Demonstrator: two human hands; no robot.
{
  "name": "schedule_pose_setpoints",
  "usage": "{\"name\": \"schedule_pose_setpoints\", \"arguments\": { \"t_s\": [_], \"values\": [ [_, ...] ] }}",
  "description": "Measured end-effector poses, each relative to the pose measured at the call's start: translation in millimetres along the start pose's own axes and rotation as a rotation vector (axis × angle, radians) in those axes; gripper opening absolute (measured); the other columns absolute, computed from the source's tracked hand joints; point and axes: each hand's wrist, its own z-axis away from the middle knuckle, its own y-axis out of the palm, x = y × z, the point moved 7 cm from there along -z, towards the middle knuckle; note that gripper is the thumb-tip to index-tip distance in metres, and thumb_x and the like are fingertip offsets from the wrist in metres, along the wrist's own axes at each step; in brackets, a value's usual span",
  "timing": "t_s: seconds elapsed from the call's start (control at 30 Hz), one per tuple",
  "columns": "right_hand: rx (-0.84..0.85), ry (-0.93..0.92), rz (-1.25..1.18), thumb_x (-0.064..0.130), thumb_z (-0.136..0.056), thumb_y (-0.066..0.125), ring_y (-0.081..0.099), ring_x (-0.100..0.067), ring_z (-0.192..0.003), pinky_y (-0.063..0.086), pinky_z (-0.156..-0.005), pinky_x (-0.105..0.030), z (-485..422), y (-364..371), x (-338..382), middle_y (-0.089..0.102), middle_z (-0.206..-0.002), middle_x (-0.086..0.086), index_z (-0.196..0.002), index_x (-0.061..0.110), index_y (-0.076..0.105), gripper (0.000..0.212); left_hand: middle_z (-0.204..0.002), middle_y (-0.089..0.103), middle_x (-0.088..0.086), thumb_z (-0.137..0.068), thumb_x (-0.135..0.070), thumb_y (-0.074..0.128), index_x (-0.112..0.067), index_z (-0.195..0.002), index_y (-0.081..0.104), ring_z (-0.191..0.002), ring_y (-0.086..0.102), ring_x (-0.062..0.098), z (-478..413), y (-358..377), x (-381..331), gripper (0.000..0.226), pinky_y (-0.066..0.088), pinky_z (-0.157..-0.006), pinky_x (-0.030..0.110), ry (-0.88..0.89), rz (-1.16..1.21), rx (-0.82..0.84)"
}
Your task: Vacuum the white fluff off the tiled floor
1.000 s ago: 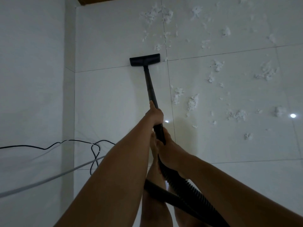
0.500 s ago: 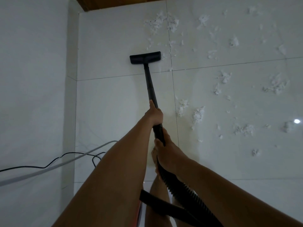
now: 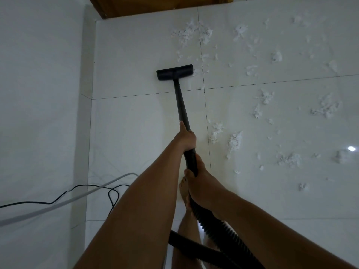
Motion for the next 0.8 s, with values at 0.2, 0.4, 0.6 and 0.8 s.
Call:
{"name": "schedule_pose_setpoints", "arguments": {
  "t_s": [0.2, 0.4, 0.6, 0.8],
  "values": [
    [0.053, -0.044, -0.095, 0.026, -0.109, 0.043, 0.058, -0.014, -0.044, 0.053, -0.044, -0.027, -0.6, -1.3, 1.4, 0.062, -0.076, -0.013, -0.155, 0.057, 0.001, 0.070, -0.109, 0.066, 0.018, -0.103, -0.018, 0.036, -0.037, -0.159, -0.004, -0.075, 0.061, 0.018, 0.4, -2.7, 3.6, 0.071, 0.058, -0.077, 0.036, 0.033, 0.183, -0.014],
    [0.052, -0.071, -0.136, 0.027, -0.110, 0.041, 0.054, -0.008, -0.034, 0.046, -0.038, -0.020, -4.7, 3.0, -7.4, 0.059, -0.072, -0.012, -0.156, 0.055, 0.004, 0.066, -0.075, 0.059, 0.012, -0.103, -0.015, 0.036, -0.039, -0.158, -0.005, -0.061, 0.057, 0.018, -4.0, 2.9, 12.7, 0.073, 0.058, -0.071, 0.036, 0.030, 0.238, 0.007],
    [0.052, -0.075, -0.199, 0.025, -0.110, 0.041, 0.055, -0.010, -0.037, 0.048, -0.040, -0.023, -8.9, 6.0, -7.2, 0.057, -0.068, -0.010, -0.155, 0.056, 0.010, 0.063, -0.079, 0.058, 0.012, -0.103, -0.015, 0.036, -0.040, -0.158, -0.006, -0.061, 0.055, 0.018, -8.6, -0.1, 12.9, 0.074, 0.059, -0.081, 0.041, 0.026, 0.213, -0.006],
    [0.043, -0.133, -0.198, 0.022, -0.110, 0.040, 0.055, -0.007, -0.036, 0.046, -0.038, -0.020, -14.5, 2.6, 4.9, 0.056, -0.064, -0.008, -0.158, 0.050, 0.010, 0.062, -0.072, 0.054, 0.008, -0.103, -0.015, 0.037, -0.043, -0.158, 0.000, -0.059, 0.053, 0.016, -15.5, -4.4, 6.4, 0.072, 0.057, -0.068, 0.035, 0.024, 0.347, 0.013]
  ]
}}
